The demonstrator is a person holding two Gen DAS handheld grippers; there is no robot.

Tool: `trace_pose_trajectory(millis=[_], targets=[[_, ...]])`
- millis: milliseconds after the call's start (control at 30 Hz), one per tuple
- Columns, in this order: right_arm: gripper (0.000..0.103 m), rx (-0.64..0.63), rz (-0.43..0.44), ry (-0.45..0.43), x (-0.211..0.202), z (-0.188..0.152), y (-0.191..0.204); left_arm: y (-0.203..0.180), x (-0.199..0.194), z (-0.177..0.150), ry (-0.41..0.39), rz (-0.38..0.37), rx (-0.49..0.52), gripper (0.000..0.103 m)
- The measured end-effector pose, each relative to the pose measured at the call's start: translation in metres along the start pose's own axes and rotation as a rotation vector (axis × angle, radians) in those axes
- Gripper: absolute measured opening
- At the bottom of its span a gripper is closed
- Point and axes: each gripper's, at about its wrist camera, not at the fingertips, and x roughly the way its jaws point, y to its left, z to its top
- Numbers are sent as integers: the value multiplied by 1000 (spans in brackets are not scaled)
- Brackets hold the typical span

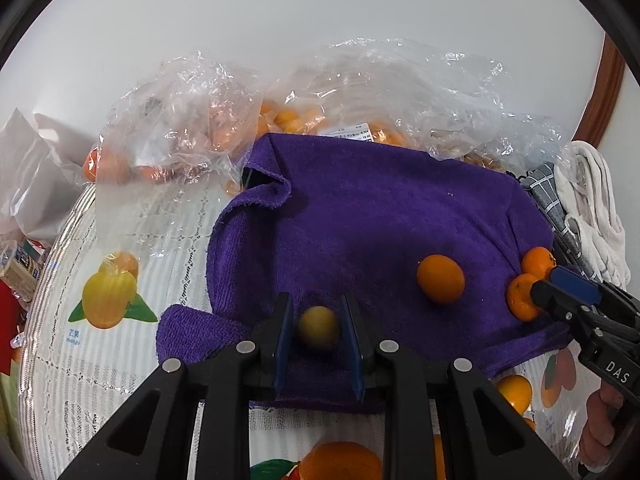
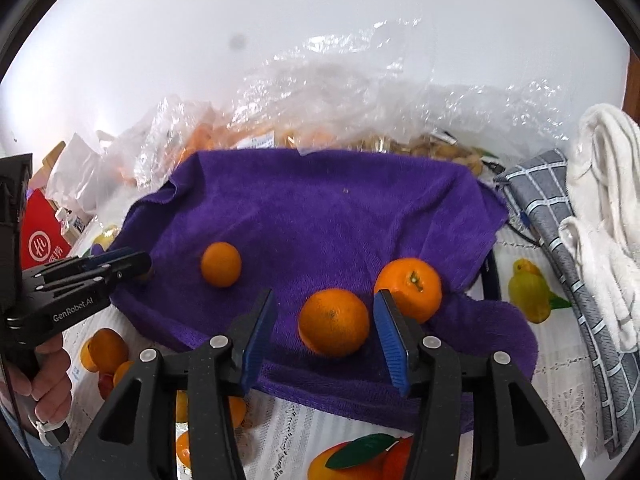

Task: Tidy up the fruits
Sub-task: 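Open the right tool to drop the orange while the left tool releases the yellow fruit onto the towel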

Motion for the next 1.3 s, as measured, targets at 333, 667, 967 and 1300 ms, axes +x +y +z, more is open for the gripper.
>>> trace_pose_trajectory(millis=[333,667,967,1300], targets=[[50,25,-67,-84,-25,8,0,-2,-28,6,-68,40,10,32],[50,22,-59,-18,-52,-11,9,6,-63,-17,-102,-8,-6,32],[50,36,-46,31,-60,-47,15,30,-84,-62,-100,0,25,32],[50,-6,19,61,-42,-63,44,40,-76,-80,-64,5,-5,32]])
